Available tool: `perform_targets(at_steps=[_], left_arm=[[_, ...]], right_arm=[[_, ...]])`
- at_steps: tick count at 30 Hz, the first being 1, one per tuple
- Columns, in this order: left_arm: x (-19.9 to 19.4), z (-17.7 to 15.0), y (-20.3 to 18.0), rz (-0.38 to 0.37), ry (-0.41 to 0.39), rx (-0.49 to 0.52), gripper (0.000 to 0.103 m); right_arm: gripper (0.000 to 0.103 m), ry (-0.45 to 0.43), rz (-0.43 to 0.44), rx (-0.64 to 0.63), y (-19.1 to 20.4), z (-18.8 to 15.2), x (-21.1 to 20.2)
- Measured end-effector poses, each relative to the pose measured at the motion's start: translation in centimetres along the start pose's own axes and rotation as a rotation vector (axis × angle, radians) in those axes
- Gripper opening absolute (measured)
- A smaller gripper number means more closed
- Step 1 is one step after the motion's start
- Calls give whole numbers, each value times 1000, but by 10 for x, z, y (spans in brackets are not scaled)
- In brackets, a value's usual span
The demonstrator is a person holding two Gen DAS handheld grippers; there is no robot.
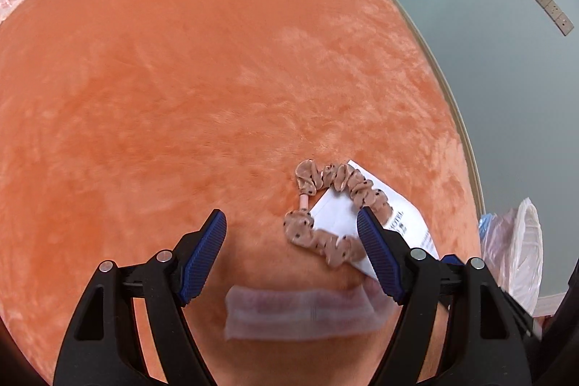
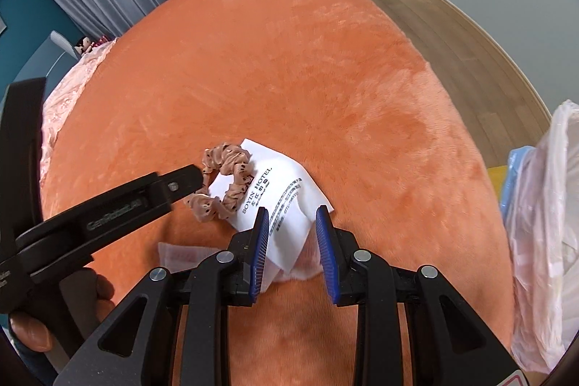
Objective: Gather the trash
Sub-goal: 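Grasp the pink scrunchie with the left tool while the right tool grasps the white hotel card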
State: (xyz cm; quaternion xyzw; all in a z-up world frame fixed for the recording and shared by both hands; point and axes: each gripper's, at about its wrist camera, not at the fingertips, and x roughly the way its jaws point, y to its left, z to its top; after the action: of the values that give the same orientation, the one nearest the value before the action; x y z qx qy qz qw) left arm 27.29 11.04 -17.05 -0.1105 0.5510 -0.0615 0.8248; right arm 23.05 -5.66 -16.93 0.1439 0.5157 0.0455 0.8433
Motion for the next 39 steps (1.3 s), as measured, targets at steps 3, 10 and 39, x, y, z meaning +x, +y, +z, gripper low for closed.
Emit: perform_targets(at_steps=[3, 10, 39], left_arm=[[16, 2, 0, -7, 38, -16, 60], [22, -1, 0, -16, 53, -5, 12], [-184, -43, -114, -158, -227, 174, 8]], right_arm=[[21, 11, 2, -4, 1, 0, 8], [9, 7, 18, -34, 5, -2, 4], [5, -416, 34, 54, -43, -6, -249]])
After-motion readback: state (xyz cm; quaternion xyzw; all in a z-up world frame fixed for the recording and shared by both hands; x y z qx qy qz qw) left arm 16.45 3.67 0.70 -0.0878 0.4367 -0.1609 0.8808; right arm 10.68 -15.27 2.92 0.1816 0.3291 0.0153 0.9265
